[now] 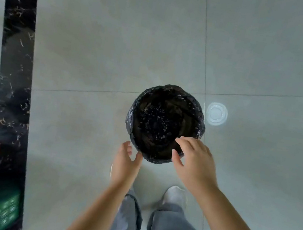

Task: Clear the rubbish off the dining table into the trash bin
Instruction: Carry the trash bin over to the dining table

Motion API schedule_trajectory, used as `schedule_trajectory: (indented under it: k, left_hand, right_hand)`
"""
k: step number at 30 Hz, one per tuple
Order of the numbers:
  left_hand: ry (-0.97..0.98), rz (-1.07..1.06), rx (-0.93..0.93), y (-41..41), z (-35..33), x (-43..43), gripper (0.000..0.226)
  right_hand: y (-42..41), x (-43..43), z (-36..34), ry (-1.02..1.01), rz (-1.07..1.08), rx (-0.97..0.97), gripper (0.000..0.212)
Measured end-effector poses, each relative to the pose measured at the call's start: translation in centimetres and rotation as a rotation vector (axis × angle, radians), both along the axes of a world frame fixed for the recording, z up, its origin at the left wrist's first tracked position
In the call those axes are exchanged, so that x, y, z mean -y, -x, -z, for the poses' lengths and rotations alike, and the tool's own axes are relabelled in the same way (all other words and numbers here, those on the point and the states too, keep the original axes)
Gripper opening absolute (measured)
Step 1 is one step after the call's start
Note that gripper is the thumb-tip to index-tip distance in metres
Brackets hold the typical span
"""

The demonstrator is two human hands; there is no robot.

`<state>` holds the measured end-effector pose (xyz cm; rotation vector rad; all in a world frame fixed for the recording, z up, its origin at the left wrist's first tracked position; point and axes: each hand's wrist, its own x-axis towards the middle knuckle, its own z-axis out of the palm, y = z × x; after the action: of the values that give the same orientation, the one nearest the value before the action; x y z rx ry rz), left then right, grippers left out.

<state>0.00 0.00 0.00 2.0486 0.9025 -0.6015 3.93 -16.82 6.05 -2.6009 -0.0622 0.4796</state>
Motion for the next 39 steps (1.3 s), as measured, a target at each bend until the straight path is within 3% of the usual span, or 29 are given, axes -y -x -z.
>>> schedule_trajectory:
  k: [3, 7, 12, 17, 25, 39]
  left_hand:
    - [0.014, -0.064, -0.002, -0.4, 3.3, 0.0, 0.046]
    - [0.129, -0.255, -0.033, -1.3, 6.3, 0.4, 0.022]
    - [0.182, -0.478, -0.056, -2.4, 7.0, 0.3, 0.016]
    - [0.109, -0.416, -0.026, -3.4, 4.0, 0.8, 0.012]
    - [-0.09, -0.271, 0.019, -6.6, -7.4, 1.6, 0.033]
    - [-0.034, -0.163, 0.313, -7.2, -30.2, 0.3, 0.037]
  right_hand:
    - [-0.1, -0.3, 2.9, -0.001, 0.013, 0.044, 0.026]
    - [-0.4, -0.3, 5.7, 0.006, -0.014, 0.06, 0.025]
    - [-1.0, -0.3, 6.6, 0.04, -0.022, 0.055, 0.025]
    - [-1.5, 0.2, 4.0, 0.074, -0.011, 0.008, 0.026]
    - [-3.1, 2.2, -6.2, 0.102, 0.045, -0.045, 0.028]
    - [-3.6, 2.7, -28.0, -0.005, 0.201, 0.185, 0.028]
